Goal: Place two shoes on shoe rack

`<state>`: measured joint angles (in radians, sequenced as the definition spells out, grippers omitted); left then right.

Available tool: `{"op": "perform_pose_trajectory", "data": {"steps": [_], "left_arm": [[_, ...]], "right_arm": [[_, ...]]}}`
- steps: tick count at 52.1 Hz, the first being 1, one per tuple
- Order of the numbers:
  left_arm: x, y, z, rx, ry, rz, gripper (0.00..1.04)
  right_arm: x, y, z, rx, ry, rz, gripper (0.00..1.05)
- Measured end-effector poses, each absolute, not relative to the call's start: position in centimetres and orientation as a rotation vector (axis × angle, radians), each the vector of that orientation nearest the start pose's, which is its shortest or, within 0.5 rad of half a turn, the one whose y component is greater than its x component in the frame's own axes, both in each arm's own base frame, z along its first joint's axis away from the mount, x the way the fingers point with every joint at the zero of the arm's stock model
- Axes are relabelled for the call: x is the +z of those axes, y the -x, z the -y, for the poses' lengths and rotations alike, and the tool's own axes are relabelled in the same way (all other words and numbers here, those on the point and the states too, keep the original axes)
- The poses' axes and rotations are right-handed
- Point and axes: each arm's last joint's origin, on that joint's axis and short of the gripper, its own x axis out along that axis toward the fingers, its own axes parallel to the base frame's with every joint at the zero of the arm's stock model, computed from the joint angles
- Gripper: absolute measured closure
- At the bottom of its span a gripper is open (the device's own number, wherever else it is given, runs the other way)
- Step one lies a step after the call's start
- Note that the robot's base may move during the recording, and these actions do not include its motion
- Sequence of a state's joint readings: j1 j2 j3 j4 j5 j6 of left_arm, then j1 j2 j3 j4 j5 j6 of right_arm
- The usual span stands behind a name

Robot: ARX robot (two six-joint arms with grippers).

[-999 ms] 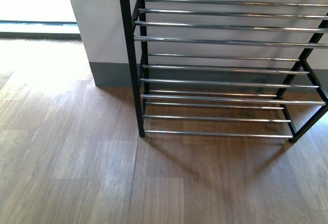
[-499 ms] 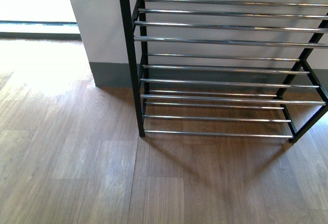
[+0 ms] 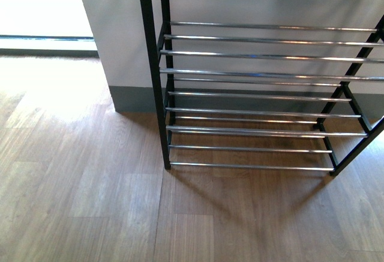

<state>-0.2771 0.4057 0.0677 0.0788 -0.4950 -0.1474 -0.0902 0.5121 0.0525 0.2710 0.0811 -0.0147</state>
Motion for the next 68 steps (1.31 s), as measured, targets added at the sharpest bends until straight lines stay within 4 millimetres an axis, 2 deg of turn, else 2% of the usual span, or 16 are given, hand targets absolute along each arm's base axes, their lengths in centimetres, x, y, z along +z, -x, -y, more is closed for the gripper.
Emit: {"op": "perform_pose_trajectory", "data": {"steps": [68], "left_arm": [[15.8, -11.75, 1.93, 0.236, 0.05, -0.236, 1.03]], "right_arm": [[16.0, -13.02, 1.41, -0.168, 0.013, -0.189, 1.03]]}}
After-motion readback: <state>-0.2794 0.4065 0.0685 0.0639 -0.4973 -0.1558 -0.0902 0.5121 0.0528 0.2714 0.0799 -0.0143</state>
